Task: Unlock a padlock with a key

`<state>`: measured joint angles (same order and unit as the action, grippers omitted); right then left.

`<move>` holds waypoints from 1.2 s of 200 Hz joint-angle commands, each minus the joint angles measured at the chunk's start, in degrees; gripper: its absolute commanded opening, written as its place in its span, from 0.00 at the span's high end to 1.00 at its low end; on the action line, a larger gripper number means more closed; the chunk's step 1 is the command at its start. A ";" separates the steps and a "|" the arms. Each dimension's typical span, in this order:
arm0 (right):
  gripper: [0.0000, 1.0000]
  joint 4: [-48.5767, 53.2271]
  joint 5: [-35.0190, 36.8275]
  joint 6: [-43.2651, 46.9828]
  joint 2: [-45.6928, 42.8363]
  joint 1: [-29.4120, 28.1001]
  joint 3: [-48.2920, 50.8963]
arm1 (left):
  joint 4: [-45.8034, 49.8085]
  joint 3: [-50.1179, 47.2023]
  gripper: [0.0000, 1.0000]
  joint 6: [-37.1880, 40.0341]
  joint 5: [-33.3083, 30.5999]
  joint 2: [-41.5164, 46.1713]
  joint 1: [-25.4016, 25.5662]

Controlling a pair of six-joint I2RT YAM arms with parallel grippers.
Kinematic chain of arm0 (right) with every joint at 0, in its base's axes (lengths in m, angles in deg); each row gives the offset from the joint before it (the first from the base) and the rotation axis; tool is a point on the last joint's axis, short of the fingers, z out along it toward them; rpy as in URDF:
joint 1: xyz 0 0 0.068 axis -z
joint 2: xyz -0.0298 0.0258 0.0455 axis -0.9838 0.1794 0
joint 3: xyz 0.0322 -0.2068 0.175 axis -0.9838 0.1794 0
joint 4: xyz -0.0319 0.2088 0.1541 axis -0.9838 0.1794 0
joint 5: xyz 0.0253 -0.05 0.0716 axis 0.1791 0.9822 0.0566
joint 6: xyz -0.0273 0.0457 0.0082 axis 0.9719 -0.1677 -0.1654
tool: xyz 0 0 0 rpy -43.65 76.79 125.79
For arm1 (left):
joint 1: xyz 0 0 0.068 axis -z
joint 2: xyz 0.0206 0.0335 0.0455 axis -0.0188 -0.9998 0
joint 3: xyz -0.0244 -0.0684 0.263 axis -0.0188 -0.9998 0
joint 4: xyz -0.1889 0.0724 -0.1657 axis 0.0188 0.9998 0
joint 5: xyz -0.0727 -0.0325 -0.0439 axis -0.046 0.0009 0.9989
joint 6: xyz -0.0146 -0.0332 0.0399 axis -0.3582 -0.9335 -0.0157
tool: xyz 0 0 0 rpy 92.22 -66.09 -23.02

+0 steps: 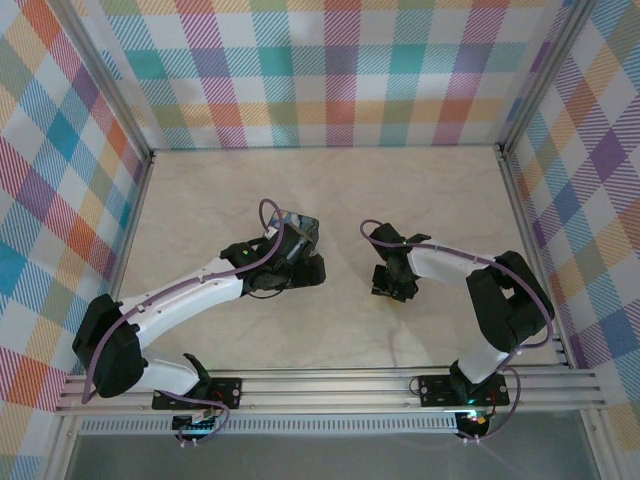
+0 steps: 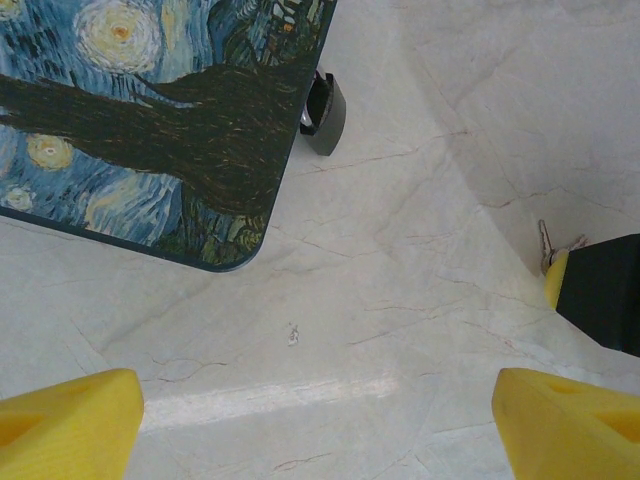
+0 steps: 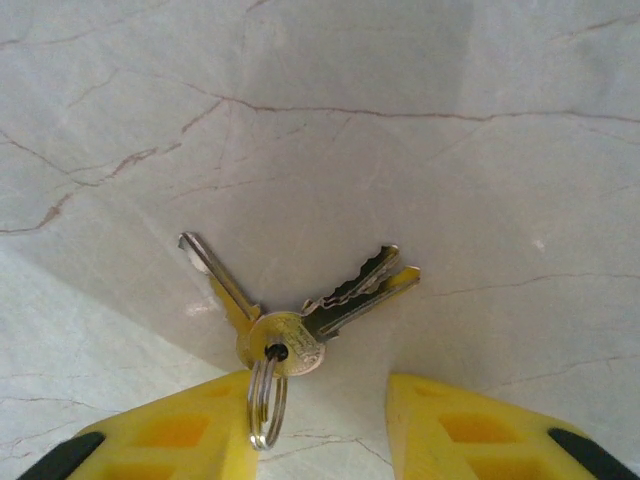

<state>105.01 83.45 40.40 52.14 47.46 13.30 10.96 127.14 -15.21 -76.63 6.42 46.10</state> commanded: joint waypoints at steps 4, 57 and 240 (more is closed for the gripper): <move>0.63 -14.84 1.85 1.58 0.24 0.39 -2.94 | -0.58 -0.52 0.10 -0.55 -0.66 1.38 0.60; 0.62 -11.62 3.08 2.21 -0.29 0.39 -4.92 | -0.92 -0.82 0.10 -0.26 -0.65 0.71 0.59; 0.56 -13.93 -0.69 6.93 2.37 0.38 1.43 | -2.36 -1.00 0.10 -0.78 0.03 -0.04 0.57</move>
<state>93.01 85.05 45.23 52.51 47.55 14.42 9.65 126.60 -15.21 -76.63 6.40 46.10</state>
